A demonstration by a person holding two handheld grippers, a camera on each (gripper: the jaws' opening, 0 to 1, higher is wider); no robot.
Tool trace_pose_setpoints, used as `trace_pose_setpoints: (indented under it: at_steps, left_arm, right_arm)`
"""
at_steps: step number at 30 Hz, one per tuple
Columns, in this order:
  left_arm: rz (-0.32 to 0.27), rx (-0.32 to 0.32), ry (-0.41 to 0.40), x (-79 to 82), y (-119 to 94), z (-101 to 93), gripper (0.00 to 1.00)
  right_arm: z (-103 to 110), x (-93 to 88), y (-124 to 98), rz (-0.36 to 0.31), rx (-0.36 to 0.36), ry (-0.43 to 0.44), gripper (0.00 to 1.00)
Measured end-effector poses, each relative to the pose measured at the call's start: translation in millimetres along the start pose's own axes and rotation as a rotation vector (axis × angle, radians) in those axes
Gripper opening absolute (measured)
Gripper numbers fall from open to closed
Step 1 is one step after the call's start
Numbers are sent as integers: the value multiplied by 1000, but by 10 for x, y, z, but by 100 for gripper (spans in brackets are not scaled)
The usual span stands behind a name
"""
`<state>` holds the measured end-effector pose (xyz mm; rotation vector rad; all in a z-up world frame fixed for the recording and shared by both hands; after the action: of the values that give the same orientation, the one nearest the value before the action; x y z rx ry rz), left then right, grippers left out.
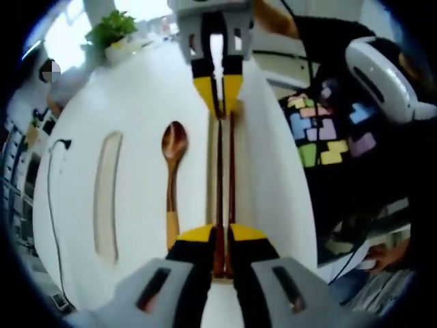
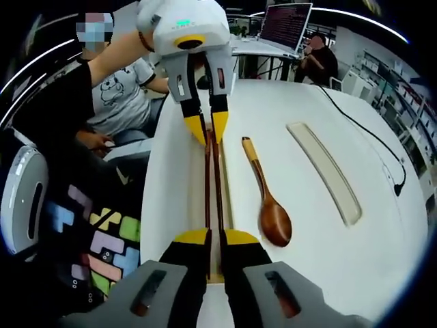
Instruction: Arrange the utensils inside the cutlery case until each visible utensil rests in its matching compartment.
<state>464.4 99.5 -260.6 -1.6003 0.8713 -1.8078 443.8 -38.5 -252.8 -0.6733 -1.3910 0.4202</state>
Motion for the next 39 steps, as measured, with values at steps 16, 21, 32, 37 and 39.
trace_pose_setpoints:
  at_steps: [16,21,32,37,39]
  left_arm:
    - [-38,127,-58,79,32,385,8]
    - [-27,138,-80,60,105,484,9]
    - [0,133,-113,3,318,642,11]
    - [-1,120,-117,7,389,653,12]
    - [-22,115,-122,43,406,647,13]
  right_arm:
    - [-429,25,-215,-118,-96,87,5]
    - [-597,-56,-239,-135,-132,135,6]
    - [-813,-287,-174,-167,-182,254,6]
    - [-879,-350,-150,-186,-188,293,8]
    - [-895,-375,-137,-196,-182,317,8]
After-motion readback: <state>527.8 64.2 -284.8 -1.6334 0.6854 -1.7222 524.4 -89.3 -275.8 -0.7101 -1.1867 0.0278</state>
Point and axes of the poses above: the point that each gripper's makers call its tool centre point, and the gripper's own axes: y roughly forward along the fingers, z roughly to its left, x roughly out of its top, the point moved 3 cm from there along -y, roughly backward along the fingers, and after that the axes turned 12 degrees about -z, right-handed, at the moved point
